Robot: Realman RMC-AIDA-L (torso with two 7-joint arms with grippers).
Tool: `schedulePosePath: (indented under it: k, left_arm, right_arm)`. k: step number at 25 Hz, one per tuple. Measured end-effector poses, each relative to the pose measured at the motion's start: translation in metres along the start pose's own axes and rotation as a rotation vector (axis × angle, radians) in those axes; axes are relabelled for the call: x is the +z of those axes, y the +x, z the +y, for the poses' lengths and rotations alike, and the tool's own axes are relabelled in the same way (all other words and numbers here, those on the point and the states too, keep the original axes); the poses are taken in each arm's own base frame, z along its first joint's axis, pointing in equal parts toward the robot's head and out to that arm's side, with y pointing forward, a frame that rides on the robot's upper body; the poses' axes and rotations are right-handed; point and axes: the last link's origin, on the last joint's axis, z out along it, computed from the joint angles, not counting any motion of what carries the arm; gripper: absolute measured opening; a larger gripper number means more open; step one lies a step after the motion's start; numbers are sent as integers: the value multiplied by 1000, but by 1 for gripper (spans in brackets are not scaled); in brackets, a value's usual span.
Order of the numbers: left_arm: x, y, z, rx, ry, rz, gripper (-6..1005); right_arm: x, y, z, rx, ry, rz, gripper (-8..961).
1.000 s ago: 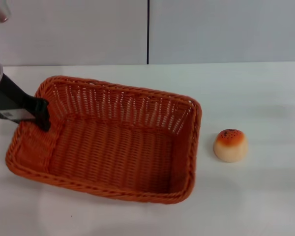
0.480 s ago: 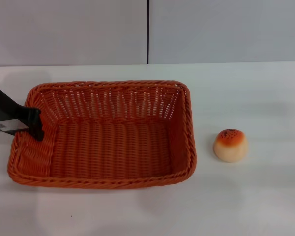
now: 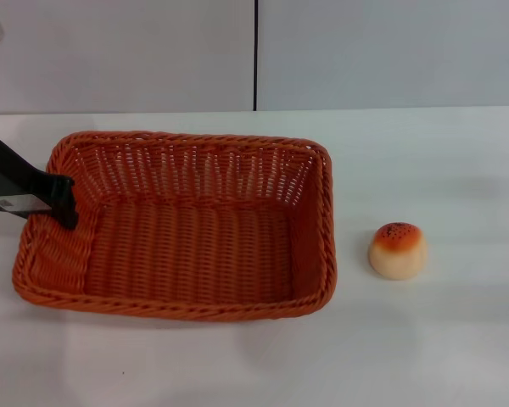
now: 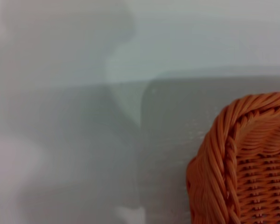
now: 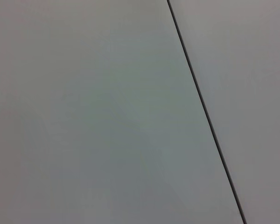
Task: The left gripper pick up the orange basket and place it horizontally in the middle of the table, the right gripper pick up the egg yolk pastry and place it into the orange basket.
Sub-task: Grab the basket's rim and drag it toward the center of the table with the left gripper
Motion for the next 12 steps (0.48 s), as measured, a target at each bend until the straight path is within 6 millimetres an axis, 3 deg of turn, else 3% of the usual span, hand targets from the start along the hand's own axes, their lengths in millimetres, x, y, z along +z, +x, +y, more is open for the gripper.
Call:
schedulePosePath:
  k: [8,12]
  left_arm:
    - [1,-4,-4,-25,-4,-10,122]
    - [-1,-5,-7,-32,-2,-8,259]
  right_arm:
    - [1,-1,-1,-2,-2,-1,574]
    - [1,-1,-1,-4,-2,-1,574]
